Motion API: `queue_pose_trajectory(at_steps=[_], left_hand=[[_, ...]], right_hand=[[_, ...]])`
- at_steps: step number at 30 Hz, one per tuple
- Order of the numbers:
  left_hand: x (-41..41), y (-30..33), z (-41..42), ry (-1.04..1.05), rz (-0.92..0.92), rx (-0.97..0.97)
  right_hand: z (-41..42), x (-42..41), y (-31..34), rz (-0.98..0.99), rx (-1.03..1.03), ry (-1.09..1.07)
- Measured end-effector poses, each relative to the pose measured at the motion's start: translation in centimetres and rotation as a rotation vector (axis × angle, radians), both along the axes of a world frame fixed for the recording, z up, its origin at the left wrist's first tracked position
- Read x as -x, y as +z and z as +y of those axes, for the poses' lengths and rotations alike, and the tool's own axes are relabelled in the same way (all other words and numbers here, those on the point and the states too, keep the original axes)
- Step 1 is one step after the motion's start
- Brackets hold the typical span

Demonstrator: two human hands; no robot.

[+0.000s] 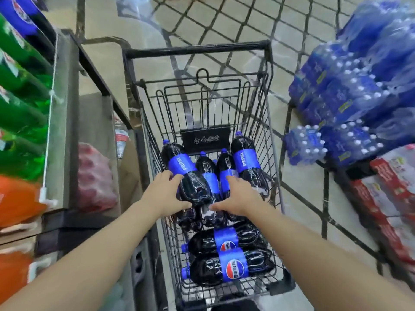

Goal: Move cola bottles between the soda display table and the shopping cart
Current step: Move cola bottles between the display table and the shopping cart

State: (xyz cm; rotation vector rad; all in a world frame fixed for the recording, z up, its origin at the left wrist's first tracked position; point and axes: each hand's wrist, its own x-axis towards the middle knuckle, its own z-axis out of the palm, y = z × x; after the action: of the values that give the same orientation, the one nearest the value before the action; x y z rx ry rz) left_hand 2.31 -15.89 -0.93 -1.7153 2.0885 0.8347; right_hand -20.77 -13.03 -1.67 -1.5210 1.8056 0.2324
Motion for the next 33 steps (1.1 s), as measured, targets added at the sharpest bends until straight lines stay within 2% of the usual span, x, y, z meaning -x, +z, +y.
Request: queue_pose_trajectory(at_steps=[7,14,17,21,25,30,33], left_hand=[[0.9,-6.5,-4.1,0.277,0.110,-0.083],[0.7,-10.3,-6.9,0.401,0.091,-0.081],[0.6,-11.1,-7.4,0.465,0.099,-0.064],[0.7,-11.4,-7.9,0.551,0.149,-0.070],[1.6,-11.6,-8.5,0.696,0.195,-0.100],[2.4,-15.2,-10.1,1.009,0.427,-0.205],[4.0,-16.3,-11.3,1.203,0.668,-0.291]], right_hand=[[-5.6,-3.2,-8.0,-0.112,-0.094,-0.028],[-9.0,-5.5,-13.6,-0.245,-0.210,-0.104],[-8.3,-6.8,-17.8,-0.341,-0.203,-0.225],[-8.2,-7.1,-15.1,-0.375,-0.153,-0.256],[-8.4,-4.0,-13.4,-0.268,-0.090,-0.217],[-6.4,1.5,-13.6,-0.161,0.004,-0.039],[-4.7,2.5,-13.6,-0.164,0.025,-0.005]])
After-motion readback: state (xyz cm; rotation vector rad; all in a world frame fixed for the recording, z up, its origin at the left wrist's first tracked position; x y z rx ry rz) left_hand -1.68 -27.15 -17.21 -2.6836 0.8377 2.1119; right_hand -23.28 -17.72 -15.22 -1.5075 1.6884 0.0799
